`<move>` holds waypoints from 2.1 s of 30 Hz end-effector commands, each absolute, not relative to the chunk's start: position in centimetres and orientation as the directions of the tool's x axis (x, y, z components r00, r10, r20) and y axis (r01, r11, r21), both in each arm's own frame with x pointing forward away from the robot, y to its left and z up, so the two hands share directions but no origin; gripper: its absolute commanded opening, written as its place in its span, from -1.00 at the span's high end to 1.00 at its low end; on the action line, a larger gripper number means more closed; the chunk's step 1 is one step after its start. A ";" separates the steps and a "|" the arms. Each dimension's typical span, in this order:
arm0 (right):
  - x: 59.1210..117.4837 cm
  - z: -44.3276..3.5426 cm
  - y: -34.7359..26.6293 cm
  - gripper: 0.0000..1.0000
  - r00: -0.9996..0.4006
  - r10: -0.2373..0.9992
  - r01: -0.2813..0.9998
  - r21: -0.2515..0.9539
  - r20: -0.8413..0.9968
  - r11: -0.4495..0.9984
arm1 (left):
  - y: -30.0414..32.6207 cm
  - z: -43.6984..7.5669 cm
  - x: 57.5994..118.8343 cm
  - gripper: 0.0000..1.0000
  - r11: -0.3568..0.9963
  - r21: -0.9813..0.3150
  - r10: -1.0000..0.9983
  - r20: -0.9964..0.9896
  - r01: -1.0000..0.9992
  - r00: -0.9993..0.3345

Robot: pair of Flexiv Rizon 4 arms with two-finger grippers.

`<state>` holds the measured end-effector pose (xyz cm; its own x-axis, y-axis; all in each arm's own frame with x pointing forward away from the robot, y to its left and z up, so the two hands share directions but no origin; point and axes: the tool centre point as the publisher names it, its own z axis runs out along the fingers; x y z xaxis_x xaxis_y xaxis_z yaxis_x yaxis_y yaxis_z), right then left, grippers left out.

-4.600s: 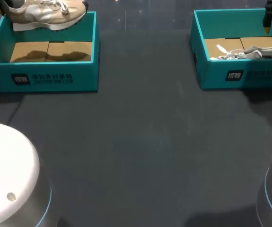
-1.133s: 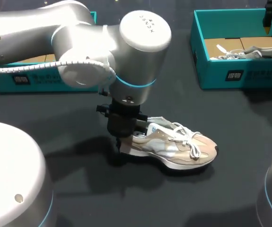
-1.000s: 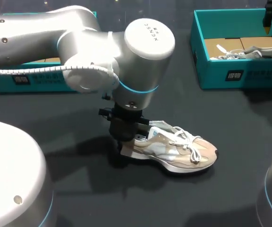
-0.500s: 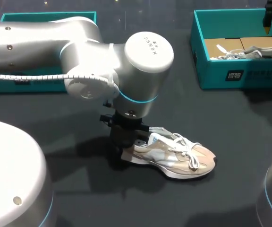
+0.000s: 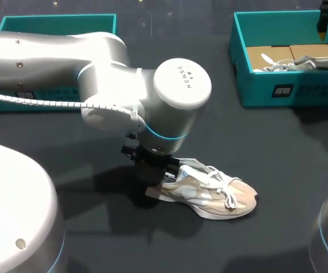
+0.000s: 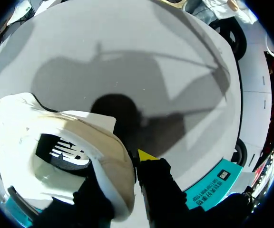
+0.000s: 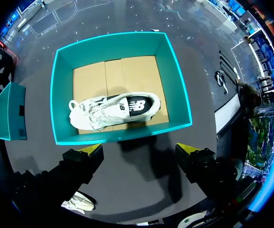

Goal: Take the shoe out of the shoebox, open the shoe tongue, remove and reinsert the insole, then place the shoe into the shoebox

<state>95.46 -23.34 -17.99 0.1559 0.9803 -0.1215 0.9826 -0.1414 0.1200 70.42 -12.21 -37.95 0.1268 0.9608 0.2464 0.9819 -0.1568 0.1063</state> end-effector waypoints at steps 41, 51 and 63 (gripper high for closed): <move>95.4 -18.0 -23.4 -1.00 0.156 0.980 0.983 0.121 -0.121 -0.141 | -7.5 -23.7 69.2 -1.00 0.239 -0.284 0.950 -0.127 0.929 -0.284; 95.4 -18.0 -23.4 -1.00 0.156 0.980 0.983 0.121 -0.121 -0.141 | -3.2 -26.0 70.3 -1.00 0.501 -0.421 0.789 -0.136 0.756 -0.598; 95.4 -18.0 -23.4 -1.00 0.156 0.980 0.983 0.121 -0.121 -0.141 | 0.1 -27.0 70.3 -1.00 0.528 -0.597 0.699 -0.097 0.604 -0.708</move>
<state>95.46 -23.34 -17.99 0.1559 0.9803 -0.1215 0.9826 -0.1414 0.1200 70.21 -0.73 -26.56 -0.6743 0.7373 -0.0402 0.6324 0.5485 -0.5470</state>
